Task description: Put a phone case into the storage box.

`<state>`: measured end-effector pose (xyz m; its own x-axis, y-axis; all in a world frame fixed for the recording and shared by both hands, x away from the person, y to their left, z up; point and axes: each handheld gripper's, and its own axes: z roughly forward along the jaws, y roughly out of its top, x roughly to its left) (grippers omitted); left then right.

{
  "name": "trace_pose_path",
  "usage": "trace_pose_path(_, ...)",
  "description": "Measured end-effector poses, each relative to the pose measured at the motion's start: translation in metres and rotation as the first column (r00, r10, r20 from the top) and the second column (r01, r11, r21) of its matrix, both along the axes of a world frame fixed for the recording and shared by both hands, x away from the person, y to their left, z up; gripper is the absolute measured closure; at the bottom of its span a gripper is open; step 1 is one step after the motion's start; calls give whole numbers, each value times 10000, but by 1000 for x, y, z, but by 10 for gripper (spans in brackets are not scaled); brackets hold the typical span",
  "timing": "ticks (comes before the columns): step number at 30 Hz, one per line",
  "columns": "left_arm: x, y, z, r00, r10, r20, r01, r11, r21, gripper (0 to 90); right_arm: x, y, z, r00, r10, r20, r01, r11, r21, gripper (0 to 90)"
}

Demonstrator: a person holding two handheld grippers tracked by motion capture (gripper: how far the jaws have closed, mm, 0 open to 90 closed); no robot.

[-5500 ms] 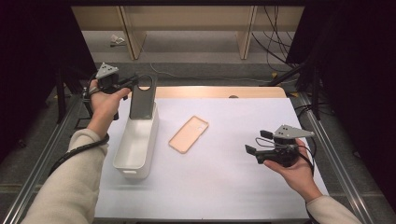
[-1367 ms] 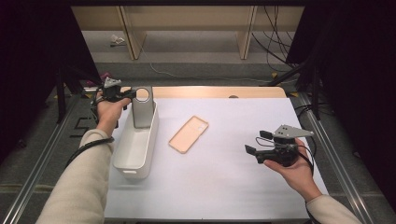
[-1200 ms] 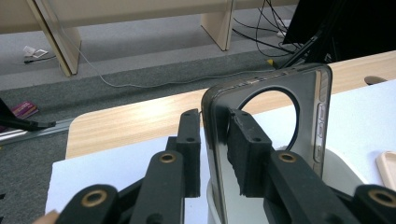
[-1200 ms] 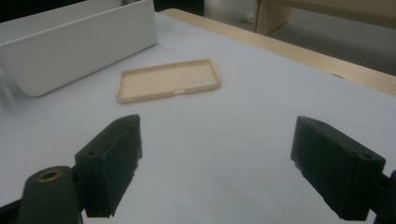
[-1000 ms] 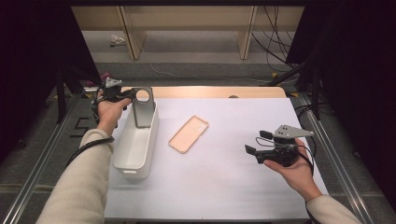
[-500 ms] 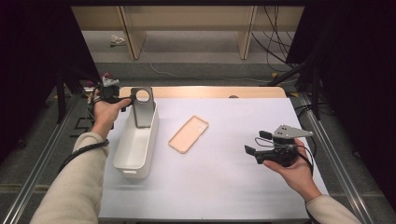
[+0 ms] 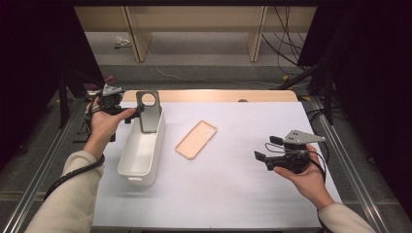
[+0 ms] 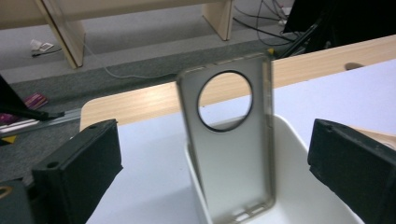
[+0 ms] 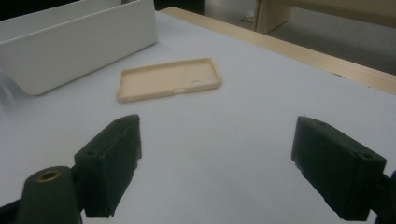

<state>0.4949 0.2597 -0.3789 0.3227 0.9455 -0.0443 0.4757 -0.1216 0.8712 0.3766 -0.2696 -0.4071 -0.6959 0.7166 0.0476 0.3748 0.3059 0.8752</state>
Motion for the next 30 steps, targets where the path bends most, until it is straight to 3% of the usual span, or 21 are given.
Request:
trace_pose_path(11,-32,-12,5,9953,-917,326,920,9957,-93,37,0,1,0,10000,9,9,-9,10000,-20,167)
trace_pose_path(19,-53,-19,2,9906,-1240,576,1263,9913,-374,41,0,1,0,10000,13,9,-13,10000,-20,167)
trace_pose_path(28,-88,-35,-7,9787,-1813,964,1874,9805,-584,62,0,2,-1,10000,8,-21,-8,10000,-17,166)
trace_pose_path(30,-99,-41,-10,9719,-2030,1189,2105,9761,-541,69,0,2,-1,10000,12,-21,-12,10000,-13,166)
